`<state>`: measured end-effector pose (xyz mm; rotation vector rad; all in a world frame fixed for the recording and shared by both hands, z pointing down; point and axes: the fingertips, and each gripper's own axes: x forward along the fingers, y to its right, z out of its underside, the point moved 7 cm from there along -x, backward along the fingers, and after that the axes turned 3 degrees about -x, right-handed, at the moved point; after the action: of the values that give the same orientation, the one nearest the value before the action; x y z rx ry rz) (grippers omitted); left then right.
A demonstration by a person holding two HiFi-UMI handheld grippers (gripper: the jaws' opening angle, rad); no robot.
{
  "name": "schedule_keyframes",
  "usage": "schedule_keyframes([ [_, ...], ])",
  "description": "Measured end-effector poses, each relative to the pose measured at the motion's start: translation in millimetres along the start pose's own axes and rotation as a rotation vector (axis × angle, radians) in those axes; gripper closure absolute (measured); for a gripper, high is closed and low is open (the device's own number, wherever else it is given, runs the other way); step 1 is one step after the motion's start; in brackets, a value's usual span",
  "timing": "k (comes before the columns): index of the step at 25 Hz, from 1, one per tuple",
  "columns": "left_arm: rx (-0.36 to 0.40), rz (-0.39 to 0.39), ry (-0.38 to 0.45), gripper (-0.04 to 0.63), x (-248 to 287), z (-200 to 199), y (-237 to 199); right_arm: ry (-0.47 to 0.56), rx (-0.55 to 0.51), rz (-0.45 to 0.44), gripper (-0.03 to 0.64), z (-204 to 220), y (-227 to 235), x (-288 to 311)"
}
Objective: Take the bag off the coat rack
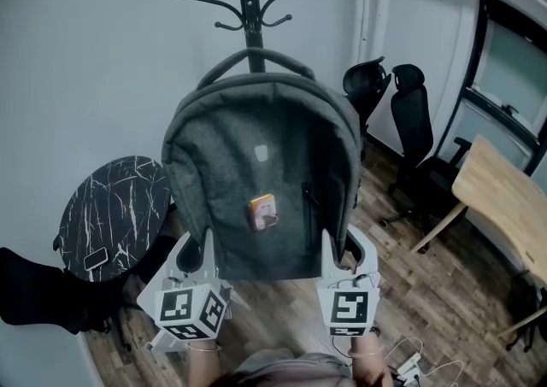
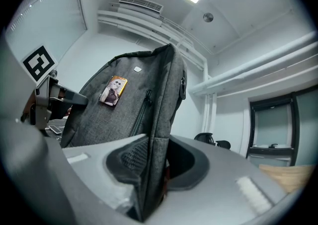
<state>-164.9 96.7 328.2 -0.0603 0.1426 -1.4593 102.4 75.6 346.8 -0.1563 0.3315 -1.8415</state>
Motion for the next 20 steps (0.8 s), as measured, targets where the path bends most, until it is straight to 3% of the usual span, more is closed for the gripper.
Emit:
schedule_keyframes([
  [20,0.004,-0.043,0.002,0.523,-43.0,-4.3,52.1,0.01,0.005,-0.045,0.525,-0.4,33.7,-49.8],
])
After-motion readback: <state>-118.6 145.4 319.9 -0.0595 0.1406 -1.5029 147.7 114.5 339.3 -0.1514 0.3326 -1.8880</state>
